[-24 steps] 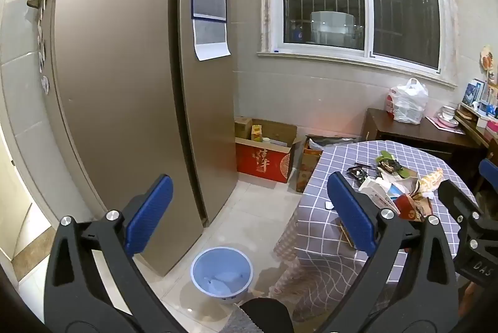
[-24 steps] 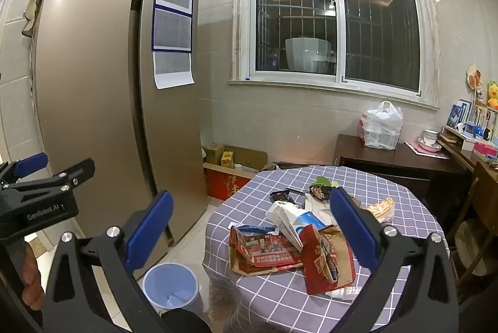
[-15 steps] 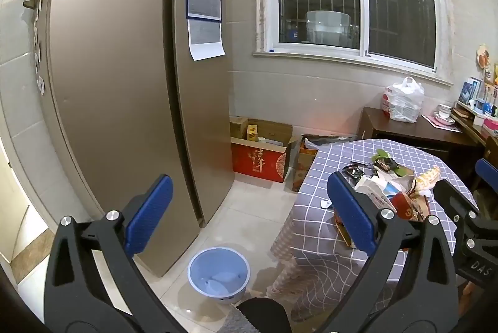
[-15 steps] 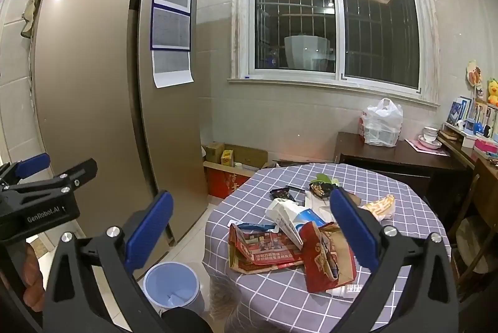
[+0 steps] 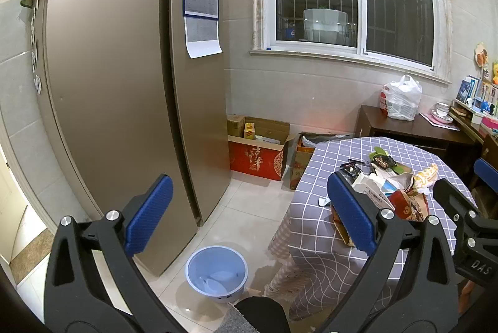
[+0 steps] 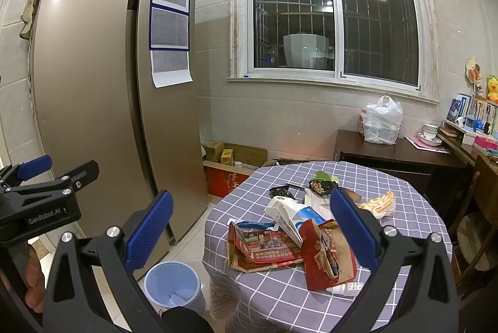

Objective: Collect trash

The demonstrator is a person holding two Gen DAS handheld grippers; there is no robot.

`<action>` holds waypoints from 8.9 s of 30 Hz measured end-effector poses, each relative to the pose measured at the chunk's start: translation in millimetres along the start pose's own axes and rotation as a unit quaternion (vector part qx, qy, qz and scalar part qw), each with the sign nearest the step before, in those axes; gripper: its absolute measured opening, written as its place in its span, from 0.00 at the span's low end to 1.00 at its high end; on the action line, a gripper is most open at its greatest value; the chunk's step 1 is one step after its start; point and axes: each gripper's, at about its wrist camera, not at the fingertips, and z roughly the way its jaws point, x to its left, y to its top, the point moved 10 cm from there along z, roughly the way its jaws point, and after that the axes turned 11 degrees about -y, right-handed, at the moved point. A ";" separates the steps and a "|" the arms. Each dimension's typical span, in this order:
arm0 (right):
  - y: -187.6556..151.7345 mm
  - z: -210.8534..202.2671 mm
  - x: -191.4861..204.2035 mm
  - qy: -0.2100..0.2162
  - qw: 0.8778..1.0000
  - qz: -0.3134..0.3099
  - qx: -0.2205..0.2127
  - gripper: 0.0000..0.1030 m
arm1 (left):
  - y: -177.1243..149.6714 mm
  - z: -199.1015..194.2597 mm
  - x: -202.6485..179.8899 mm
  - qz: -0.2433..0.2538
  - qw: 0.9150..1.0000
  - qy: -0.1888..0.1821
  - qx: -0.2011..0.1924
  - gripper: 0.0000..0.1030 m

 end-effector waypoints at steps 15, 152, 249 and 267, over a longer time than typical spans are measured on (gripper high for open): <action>0.4 0.5 1.5 0.005 1.000 0.003 0.005 0.96 | -1.8 0.5 1.5 0.000 1.000 0.000 0.000 0.94; -155.0 123.5 -163.8 0.015 0.974 0.129 0.186 0.41 | -146.0 189.3 -267.6 -0.028 0.939 -0.250 0.237 0.63; -46.9 127.4 78.3 0.077 0.993 -0.018 0.090 0.74 | -97.0 176.4 36.7 -0.077 0.980 -0.048 0.175 0.88; -108.3 172.6 -62.4 0.023 0.983 0.050 0.177 0.74 | -123.2 220.3 -95.8 -0.034 0.966 -0.085 0.241 0.89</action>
